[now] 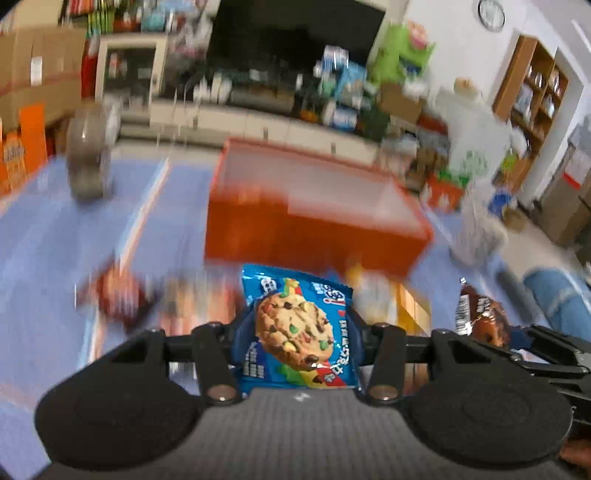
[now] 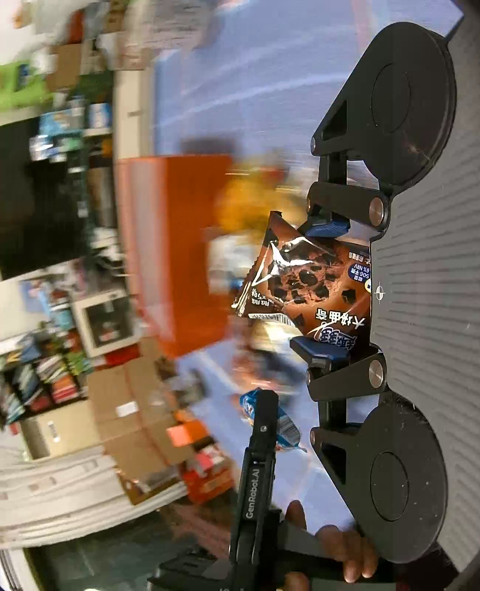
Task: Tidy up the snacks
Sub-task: 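Carry both cookie packs into the orange box and open both tools, then reach both tools back into the snack pile toward the blue packets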
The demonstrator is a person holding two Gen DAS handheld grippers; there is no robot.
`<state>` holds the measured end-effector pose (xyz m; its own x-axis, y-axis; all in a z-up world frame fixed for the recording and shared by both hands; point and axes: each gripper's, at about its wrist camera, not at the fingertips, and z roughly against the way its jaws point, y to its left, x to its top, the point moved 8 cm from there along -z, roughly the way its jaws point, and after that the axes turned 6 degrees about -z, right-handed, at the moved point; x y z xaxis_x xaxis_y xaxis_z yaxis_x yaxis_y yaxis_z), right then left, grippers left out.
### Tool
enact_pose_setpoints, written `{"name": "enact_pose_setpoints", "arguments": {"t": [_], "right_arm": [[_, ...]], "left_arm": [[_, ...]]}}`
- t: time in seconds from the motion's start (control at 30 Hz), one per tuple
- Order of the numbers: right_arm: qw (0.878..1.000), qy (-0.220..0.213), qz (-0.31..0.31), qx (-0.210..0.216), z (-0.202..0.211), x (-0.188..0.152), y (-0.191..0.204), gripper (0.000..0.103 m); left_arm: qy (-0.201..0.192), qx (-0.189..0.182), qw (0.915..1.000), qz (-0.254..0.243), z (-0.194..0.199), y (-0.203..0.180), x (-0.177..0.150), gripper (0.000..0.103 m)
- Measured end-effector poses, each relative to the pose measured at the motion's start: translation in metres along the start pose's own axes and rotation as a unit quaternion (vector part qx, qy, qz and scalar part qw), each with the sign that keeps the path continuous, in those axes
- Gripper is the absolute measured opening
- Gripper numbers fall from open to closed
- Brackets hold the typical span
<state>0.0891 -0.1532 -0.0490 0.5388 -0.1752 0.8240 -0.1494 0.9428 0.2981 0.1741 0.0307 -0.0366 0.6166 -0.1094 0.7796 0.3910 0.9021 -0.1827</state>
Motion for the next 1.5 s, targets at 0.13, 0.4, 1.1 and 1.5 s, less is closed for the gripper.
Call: {"name": "enact_pose_setpoints", "arguments": {"t": [0.13, 0.4, 1.1, 1.5], "right_arm": [[0.997, -0.051, 0.037, -0.036, -0.042, 0.084, -0.011, 0.041], [0.996, -0.033, 0.036, -0.078, -0.151, 0.131, -0.05, 0.041], [0.994, -0.042, 0.048, -0.09, -0.079, 0.067, -0.058, 0.092], [0.994, -0.024, 0.026, -0.101, 0.007, -0.017, -0.065, 0.096]], "left_arm": [[-0.029, 0.007, 0.9996, 0.002, -0.041, 0.0, 0.072, 0.049], [-0.01, 0.013, 0.9998, -0.007, -0.141, -0.002, 0.111, 0.049], [-0.035, 0.055, 0.9957, -0.066, -0.078, -0.034, 0.048, 0.093], [0.025, 0.071, 0.9952, -0.063, -0.037, -0.053, -0.062, 0.093]]}}
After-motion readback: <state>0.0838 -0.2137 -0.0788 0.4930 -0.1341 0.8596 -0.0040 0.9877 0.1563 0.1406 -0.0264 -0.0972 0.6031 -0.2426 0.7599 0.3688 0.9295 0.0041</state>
